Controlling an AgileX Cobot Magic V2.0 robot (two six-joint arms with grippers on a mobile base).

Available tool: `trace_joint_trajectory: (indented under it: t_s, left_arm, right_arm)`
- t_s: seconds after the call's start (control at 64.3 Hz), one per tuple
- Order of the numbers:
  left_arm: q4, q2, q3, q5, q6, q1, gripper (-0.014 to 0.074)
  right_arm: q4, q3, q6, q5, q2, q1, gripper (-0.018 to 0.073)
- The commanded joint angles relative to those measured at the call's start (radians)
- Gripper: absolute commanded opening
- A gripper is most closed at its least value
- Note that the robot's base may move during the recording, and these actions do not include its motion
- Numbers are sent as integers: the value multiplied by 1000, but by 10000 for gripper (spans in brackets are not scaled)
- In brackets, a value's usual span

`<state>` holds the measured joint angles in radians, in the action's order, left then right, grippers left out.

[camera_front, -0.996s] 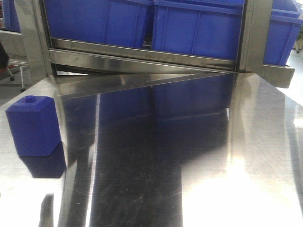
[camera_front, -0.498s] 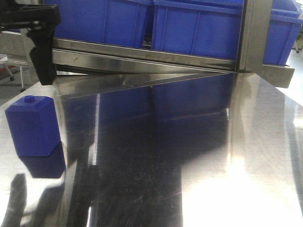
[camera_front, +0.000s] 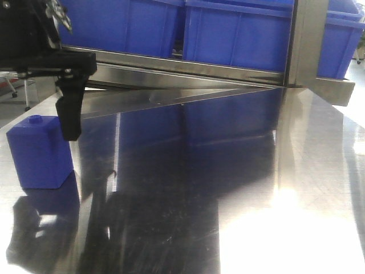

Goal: Pick and sort blue part to right shelf
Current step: 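Lower the open left gripper around the other blue knobbed block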

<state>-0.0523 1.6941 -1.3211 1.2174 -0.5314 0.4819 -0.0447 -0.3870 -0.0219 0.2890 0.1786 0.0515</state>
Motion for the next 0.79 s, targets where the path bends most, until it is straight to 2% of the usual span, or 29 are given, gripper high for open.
trace_joint_trajectory:
  t_s: [0.0, 0.28, 0.778]
  left_arm:
    - [8, -23, -31, 0, 14, 4, 613]
    - [22, 9, -29, -26, 14, 4, 512]
    - [52, 9, -27, -30, 14, 4, 425]
  right_arm:
    - [-13, -30, 4, -92, 10, -5, 411]
    - [-13, -30, 4, -92, 10, -5, 411]
    - [-13, -30, 4, -92, 10, -5, 411]
